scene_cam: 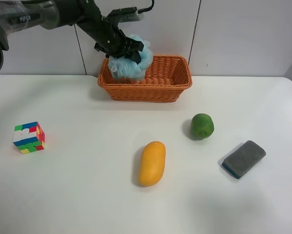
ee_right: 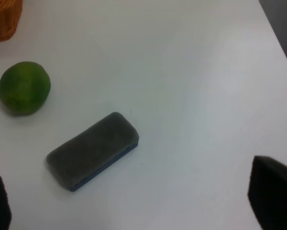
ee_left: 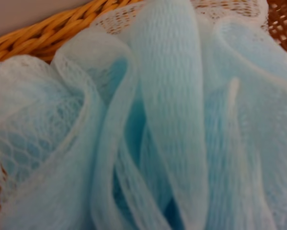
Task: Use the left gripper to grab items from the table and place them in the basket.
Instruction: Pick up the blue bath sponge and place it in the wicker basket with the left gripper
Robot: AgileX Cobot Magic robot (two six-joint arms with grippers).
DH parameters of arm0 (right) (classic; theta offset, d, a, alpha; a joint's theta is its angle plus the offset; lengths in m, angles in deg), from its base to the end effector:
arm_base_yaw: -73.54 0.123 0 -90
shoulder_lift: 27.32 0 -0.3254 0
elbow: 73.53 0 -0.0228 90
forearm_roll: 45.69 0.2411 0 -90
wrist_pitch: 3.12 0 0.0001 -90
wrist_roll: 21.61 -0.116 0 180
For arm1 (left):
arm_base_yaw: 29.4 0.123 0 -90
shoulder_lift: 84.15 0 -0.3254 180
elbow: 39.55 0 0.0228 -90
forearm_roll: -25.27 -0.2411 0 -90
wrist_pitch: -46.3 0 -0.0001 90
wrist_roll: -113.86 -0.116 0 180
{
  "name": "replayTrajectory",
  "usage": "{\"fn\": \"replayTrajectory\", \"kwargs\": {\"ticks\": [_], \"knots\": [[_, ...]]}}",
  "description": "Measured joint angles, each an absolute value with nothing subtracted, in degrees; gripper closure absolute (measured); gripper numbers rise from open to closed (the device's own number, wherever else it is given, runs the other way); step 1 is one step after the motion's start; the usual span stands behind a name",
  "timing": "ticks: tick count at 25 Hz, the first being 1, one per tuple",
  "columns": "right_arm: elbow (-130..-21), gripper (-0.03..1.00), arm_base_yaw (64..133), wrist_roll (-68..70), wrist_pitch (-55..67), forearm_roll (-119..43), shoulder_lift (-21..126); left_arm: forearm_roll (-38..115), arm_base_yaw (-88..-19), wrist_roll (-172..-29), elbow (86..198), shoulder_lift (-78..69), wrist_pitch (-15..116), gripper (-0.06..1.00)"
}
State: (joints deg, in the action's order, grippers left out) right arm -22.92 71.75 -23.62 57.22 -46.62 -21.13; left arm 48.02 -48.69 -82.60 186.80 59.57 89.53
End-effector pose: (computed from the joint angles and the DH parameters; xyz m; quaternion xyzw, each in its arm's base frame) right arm -0.0311 -0.0007 0.2562 0.0285 0.8528 -0.0071 0.5215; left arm 0.5360 -0.2202 0.2237 0.1979 0.9060 -0.1837 0.3260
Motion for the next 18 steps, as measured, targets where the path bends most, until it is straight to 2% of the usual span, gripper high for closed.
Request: {"fn": "replayTrajectory", "kwargs": {"ticks": [11,12,14,15,18], "knots": [[-22.92,-0.03,71.75,-23.62,57.22,-46.62,-21.13,52.92,-48.69,-87.69,186.8,62.89,86.61,0.43],[-22.92,-0.03,71.75,-23.62,57.22,-46.62,-21.13,53.75,-48.69,-87.76,186.8,62.89,86.5,0.37],[-22.92,-0.03,71.75,-23.62,57.22,-46.62,-21.13,55.06,-48.69,-87.75,186.8,62.89,86.15,0.11],[-22.92,-0.03,71.75,-23.62,57.22,-46.62,-21.13,55.35,-48.69,-87.75,186.8,62.89,86.15,0.04],[-22.92,-0.03,71.75,-23.62,57.22,-46.62,-21.13,55.49,-48.69,-87.7,186.8,62.89,86.15,-0.03]]}}
